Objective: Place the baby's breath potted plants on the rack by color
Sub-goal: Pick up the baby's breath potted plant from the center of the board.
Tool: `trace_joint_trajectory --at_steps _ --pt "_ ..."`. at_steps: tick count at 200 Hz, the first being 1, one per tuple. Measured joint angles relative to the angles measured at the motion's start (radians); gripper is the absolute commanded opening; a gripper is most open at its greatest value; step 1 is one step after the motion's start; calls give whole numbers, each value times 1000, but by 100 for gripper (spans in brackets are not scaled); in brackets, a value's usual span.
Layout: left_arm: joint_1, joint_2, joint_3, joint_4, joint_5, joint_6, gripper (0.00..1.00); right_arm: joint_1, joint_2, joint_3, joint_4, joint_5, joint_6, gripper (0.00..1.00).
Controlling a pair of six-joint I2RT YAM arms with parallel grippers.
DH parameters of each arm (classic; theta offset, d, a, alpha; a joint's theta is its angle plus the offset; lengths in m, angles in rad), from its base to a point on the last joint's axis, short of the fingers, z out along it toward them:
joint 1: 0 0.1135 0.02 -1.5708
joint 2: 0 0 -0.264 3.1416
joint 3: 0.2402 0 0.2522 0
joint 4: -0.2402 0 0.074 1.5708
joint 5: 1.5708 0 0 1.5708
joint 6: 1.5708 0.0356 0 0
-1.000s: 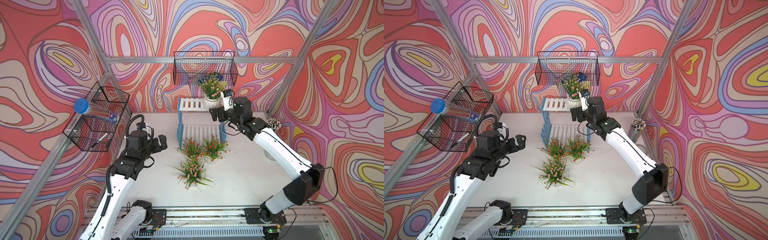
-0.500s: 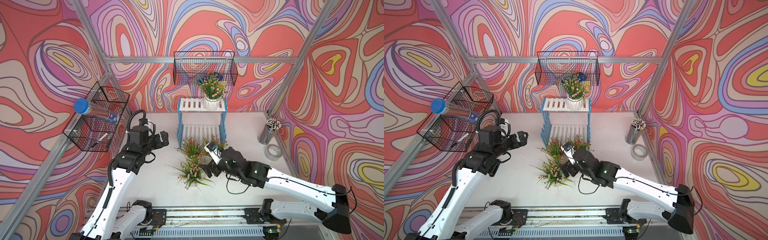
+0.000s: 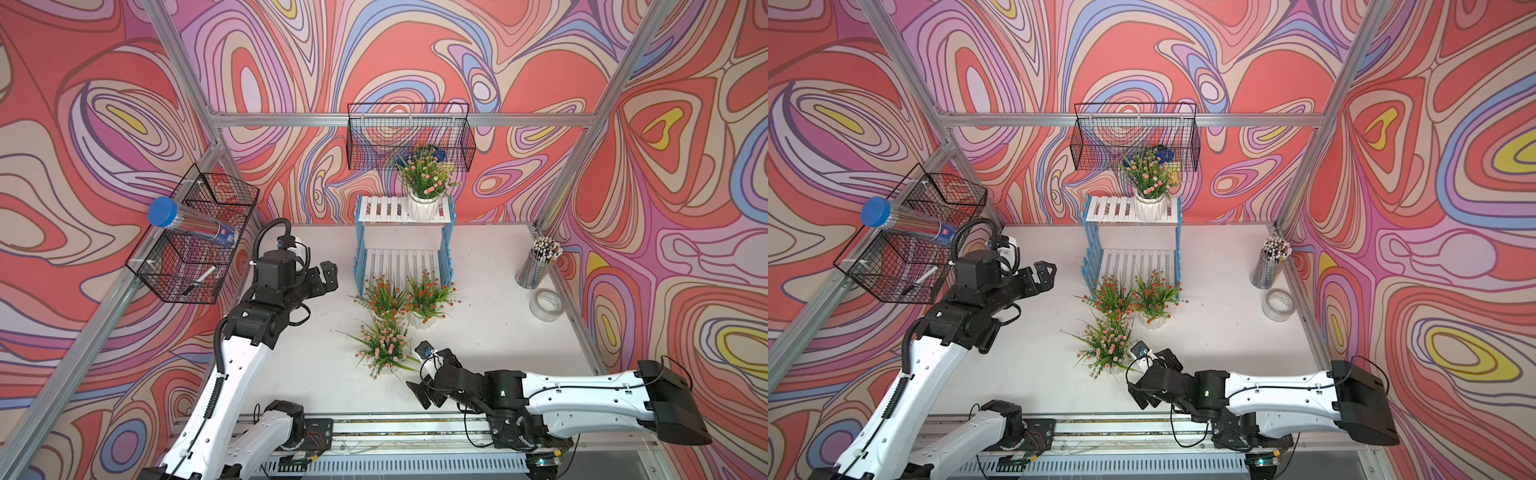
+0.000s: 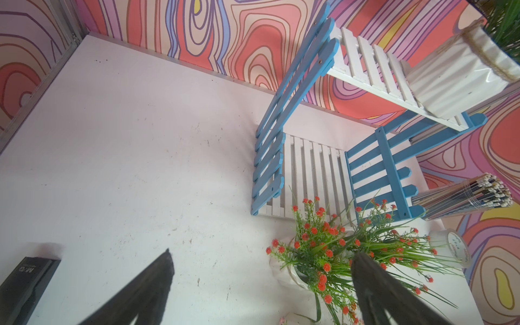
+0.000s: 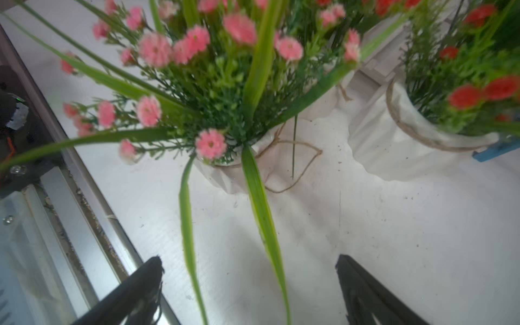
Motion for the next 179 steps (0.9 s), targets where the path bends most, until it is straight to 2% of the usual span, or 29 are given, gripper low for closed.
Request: trace_joint_trajectory --at_steps 37,77,130,155,179 --pt "0 -8 0 -3 -11 0 100 1 89 -107 277 7 -30 98" --pt "0 -11 4 -14 -24 1 100 -3 254 -83 463 4 -83 98" --pt "0 -23 4 -40 -39 0 100 -96 323 -53 579 -45 -101 98" --pt "0 -42 4 -42 -45 0 100 -109 328 -39 599 -76 -124 98" --pt "0 -47 4 -47 -45 0 100 -113 394 5 635 -88 -153 98"
